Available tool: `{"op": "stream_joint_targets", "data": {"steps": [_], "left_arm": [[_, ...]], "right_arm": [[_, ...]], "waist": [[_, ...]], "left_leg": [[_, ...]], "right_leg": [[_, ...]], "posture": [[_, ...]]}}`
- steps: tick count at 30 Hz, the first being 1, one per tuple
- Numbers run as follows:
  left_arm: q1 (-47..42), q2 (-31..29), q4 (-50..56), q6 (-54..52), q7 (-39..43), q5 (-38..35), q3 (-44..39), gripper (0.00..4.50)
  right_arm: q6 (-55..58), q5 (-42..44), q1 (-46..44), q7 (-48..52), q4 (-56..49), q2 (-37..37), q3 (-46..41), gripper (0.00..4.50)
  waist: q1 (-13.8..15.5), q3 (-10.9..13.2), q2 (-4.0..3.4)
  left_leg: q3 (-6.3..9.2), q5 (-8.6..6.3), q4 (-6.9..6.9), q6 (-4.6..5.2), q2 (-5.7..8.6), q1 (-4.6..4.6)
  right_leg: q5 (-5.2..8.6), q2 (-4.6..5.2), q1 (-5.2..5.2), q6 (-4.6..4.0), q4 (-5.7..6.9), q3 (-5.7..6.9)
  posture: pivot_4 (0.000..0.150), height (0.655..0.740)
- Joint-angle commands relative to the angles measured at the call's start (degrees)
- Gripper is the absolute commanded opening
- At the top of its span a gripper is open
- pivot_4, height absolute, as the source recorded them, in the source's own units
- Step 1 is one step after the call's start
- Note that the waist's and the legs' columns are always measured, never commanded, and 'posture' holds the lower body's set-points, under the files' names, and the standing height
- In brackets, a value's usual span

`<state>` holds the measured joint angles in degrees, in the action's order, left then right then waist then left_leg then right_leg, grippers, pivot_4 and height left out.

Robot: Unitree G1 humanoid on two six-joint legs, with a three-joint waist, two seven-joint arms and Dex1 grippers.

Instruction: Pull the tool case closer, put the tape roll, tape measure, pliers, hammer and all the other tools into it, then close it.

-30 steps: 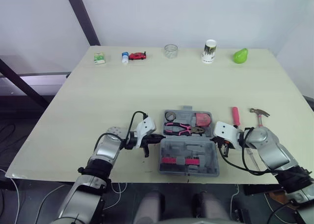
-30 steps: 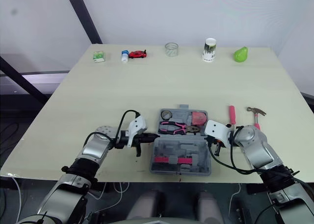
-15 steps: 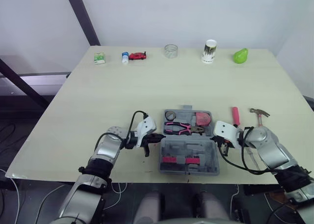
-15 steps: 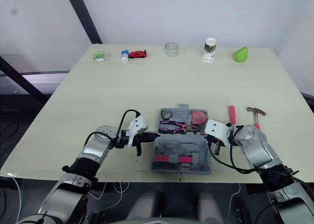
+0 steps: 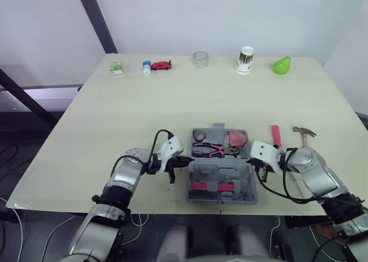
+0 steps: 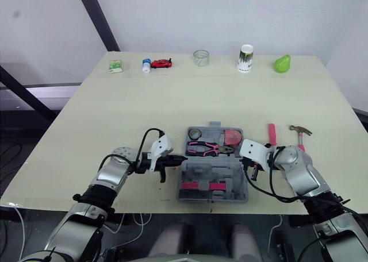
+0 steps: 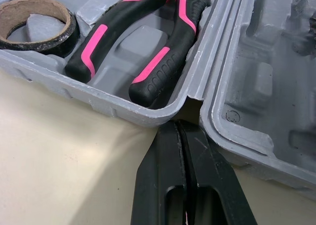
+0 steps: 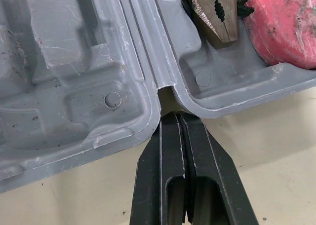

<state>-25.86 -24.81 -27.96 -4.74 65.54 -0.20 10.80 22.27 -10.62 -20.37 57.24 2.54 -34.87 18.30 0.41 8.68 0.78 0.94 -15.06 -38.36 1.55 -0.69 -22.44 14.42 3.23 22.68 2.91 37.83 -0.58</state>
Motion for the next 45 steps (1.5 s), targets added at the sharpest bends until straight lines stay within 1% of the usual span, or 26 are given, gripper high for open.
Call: {"op": "stream_joint_targets", "data": {"steps": [1,11,14,20,23,28,34,36,38,41,43,44,45], "left_arm": [[0.5,1.3,1.0,-0.3,-0.6,0.2,2.1,0.08],[1.9,0.5,2.1,0.6,-1.1,0.0,1.7,0.08],[2.5,0.3,2.8,0.4,-1.6,-1.1,0.4,0.08],[4.9,-2.2,4.1,0.9,-1.3,-3.4,-2.3,0.08],[6.6,-3.1,5.2,1.7,-0.9,-6.2,-4.6,0.08],[9.6,-4.5,8.0,1.9,-1.0,-10.2,-7.8,0.08],[14.8,-2.7,14.9,-0.7,-4.3,-18.2,-14.8,0.08],[17.7,-0.8,20.4,-3.4,-6.3,-23.8,-18.1,0.08],[19.8,0.5,24.8,-6.4,-8.5,-27.7,-20.5,0.08],[21.5,1.6,29.1,-10.7,-10.7,-33.2,-23.2,0.08],[23.3,0.5,32.6,-12.7,-10.3,-35.9,-24.5,0.57],[24.2,-0.2,33.8,-13.7,-10.1,-36.9,-25.0,0.87],[25.1,-0.9,34.8,-14.7,-10.1,-37.8,-25.7,1.33]], "right_arm": [[-0.5,1.1,0.2,0.4,-2.1,1.6,1.9,0.02],[-0.4,1.2,0.5,0.4,-2.3,1.5,1.6,0.02],[-0.1,1.5,0.8,0.3,-2.4,1.2,0.9,0.02],[0.7,2.7,1.9,0.4,-3.5,0.0,-1.4,0.02],[1.2,4.2,2.9,0.1,-4.5,-0.9,-3.3,0.02],[2.2,10.0,6.1,-0.6,-7.7,-1.2,-8.3,0.02],[1.4,19.3,12.6,-4.0,-13.5,0.8,-19.1,0.02],[0.9,25.0,14.1,-8.2,-17.3,5.4,-25.1,0.02],[3.1,32.2,14.6,-10.3,-20.3,9.7,-29.6,0.02],[4.6,37.1,14.6,-11.3,-21.7,11.5,-31.9,0.02],[3.2,37.2,15.8,-11.7,-22.3,11.0,-32.5,0.51],[2.2,37.3,17.2,-10.8,-23.0,10.1,-32.6,0.86],[1.4,37.8,18.6,-10.2,-23.6,9.5,-33.2,1.31]], "waist": [[0.0,0.0,0.0],[-0.5,0.0,0.0],[-0.6,0.0,0.0],[-0.9,0.0,0.01],[-1.1,0.1,0.0],[-1.1,0.2,0.0],[-0.9,0.3,0.01],[-1.0,0.3,0.05],[-1.2,0.3,0.04],[-1.1,0.4,0.02],[-1.1,0.4,0.02],[-1.1,0.4,0.02],[-1.0,0.4,0.01]], "left_leg": [[0.0,0.0,0.0,0.0,0.0,0.0],[0.03,0.0,0.01,0.0,0.0,0.0],[0.04,0.0,0.01,0.0,0.0,-0.01],[0.07,0.0,0.03,0.0,-0.01,-0.04],[0.08,0.0,0.05,0.0,-0.02,-0.11],[0.1,-0.01,0.08,0.0,-0.06,-0.32],[0.05,-0.01,0.09,0.0,-0.28,-0.4],[0.04,-0.01,0.09,0.0,-0.28,-0.4],[0.04,-0.01,0.1,-0.01,-0.36,-0.41],[0.03,-0.01,0.11,-0.01,-0.37,-0.4],[0.02,-0.01,0.1,-0.01,-0.37,-0.39],[0.01,-0.01,0.1,-0.01,-0.37,-0.39],[-0.01,-0.01,0.1,-0.01,-0.36,-0.39]], "right_leg": [[0.0,0.0,0.0,0.0,0.0,0.0],[0.0,0.0,0.0,0.0,0.0,0.01],[0.0,0.0,0.0,0.0,0.0,0.01],[0.01,0.0,0.02,-0.01,-0.01,0.03],[0.01,0.0,0.09,-0.01,-0.02,0.04],[0.01,0.01,0.28,-0.02,-0.04,0.05],[0.0,0.09,0.34,-0.01,-0.05,0.05],[0.0,0.1,0.34,0.0,-0.05,0.04],[0.0,0.13,0.34,-0.01,-0.05,0.02],[0.0,0.11,0.35,-0.01,-0.04,0.01],[0.0,0.11,0.34,-0.01,-0.04,0.02],[0.0,0.11,0.34,-0.01,-0.05,0.01],[0.01,0.1,0.34,-0.02,-0.05,0.01]], "posture": [[0.15,0.74],[0.15,0.74],[0.15,0.74],[0.15,0.74],[0.15,0.74],[0.15,0.74],[0.15,0.74],[0.15,0.74],[0.15,0.74],[0.15,0.74],[0.15,0.74],[0.15,0.74],[0.15,0.74]]}}
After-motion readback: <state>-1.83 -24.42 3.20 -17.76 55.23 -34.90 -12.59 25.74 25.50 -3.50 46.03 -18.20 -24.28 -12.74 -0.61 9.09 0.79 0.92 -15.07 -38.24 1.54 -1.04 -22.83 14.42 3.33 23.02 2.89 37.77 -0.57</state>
